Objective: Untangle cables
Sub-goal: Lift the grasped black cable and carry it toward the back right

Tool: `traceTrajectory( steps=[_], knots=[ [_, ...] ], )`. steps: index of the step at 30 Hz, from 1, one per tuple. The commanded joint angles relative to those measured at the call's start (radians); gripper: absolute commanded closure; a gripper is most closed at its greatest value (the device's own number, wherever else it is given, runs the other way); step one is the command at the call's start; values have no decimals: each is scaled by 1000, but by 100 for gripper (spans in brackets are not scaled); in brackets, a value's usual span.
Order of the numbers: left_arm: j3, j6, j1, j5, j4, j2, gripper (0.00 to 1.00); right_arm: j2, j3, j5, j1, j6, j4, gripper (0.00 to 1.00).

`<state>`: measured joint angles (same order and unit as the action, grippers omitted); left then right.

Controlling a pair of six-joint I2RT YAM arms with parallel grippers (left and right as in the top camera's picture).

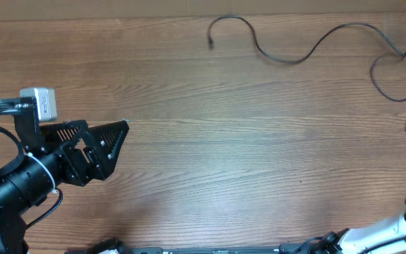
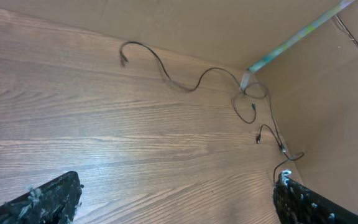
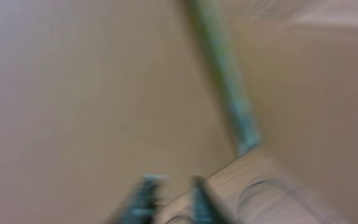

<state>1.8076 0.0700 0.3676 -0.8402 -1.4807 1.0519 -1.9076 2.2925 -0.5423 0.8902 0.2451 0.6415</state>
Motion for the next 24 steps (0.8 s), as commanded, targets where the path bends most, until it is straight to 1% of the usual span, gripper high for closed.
traceTrajectory(
  steps=[1,3,5,10,14,16,19,21,24],
  knots=[
    [16,-25,4,-45,7,0,1,48,13,-154,24,-7,9,0],
    [16,-25,4,-65,11,0,2,48,13,-169,25,-12,28,0],
    [16,-25,4,-85,12,0,2,48,13,-167,-5,-26,47,0],
    [16,-25,4,-101,11,0,2,48,13,-145,-142,-65,70,0],
    [16,-25,4,-100,12,0,0,45,12,-45,-286,-93,118,0],
    [16,-25,4,-100,12,0,0,40,8,34,-366,-123,149,0],
    [16,-25,4,-100,13,0,0,19,-9,155,-476,-123,185,0],
    [16,-25,4,-100,14,0,0,-5,-23,187,-539,-123,208,0],
    [16,-25,4,-100,15,0,0,-50,-37,181,-609,-115,239,0]
  ],
)
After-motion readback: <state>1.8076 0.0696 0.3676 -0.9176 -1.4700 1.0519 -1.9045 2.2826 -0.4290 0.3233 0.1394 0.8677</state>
